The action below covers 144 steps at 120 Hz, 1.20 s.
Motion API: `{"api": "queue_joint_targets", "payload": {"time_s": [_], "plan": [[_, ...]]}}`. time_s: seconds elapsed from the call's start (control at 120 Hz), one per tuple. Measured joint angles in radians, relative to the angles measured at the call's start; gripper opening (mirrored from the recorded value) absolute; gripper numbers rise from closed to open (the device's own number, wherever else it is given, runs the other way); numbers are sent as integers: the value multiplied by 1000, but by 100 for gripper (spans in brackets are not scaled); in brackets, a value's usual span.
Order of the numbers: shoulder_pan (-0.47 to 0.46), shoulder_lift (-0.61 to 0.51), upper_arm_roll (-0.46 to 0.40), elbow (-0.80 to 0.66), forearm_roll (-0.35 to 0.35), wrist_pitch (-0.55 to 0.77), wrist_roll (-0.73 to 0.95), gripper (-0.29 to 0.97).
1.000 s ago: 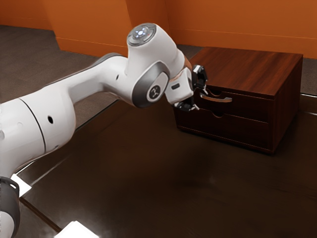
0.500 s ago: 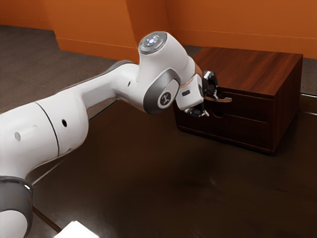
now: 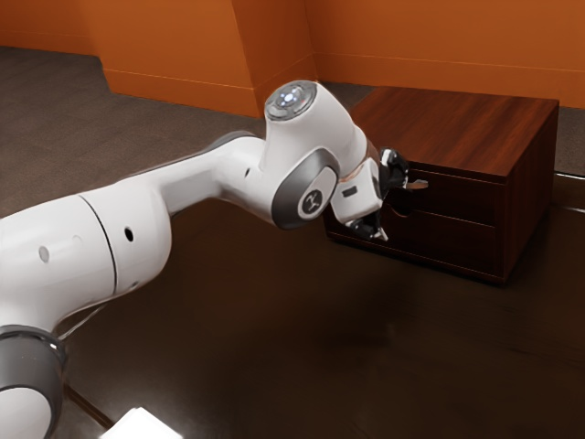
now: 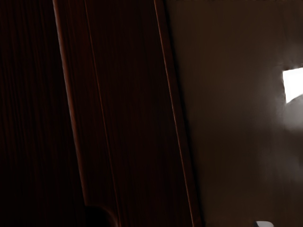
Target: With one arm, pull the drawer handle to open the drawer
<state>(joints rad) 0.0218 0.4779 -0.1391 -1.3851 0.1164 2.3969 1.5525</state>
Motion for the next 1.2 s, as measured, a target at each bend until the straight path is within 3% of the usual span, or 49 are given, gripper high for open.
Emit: {"api": "queue_joint_targets", "payload": {"time_s": [0.05,0.1,0.158,0.217,0.292,0.317,0.442,0.583,0.783,0.858,0.95,1.017,1.058,1.2], "plan": [[0,-25,1,-28,-2,0,1,63],[-2,-68,1,-64,3,0,1,45],[-3,-121,0,-107,11,0,1,37],[-2,-155,0,-154,14,2,1,40],[0,-176,0,-204,15,5,1,60],[0,-188,0,-221,17,5,1,62],[-3,-287,0,-320,20,6,-1,49],[-5,-389,-2,-445,12,11,-6,49],[-13,-524,-5,-572,2,9,-12,34],[-32,-599,-11,-583,1,5,-14,43],[-77,-725,-27,-520,0,-40,-19,52],[-75,-676,-25,-206,2,-193,-46,57],[-70,-645,-11,-95,5,-302,-96,59],[-78,-599,-3,-71,16,-583,-411,63]]}}
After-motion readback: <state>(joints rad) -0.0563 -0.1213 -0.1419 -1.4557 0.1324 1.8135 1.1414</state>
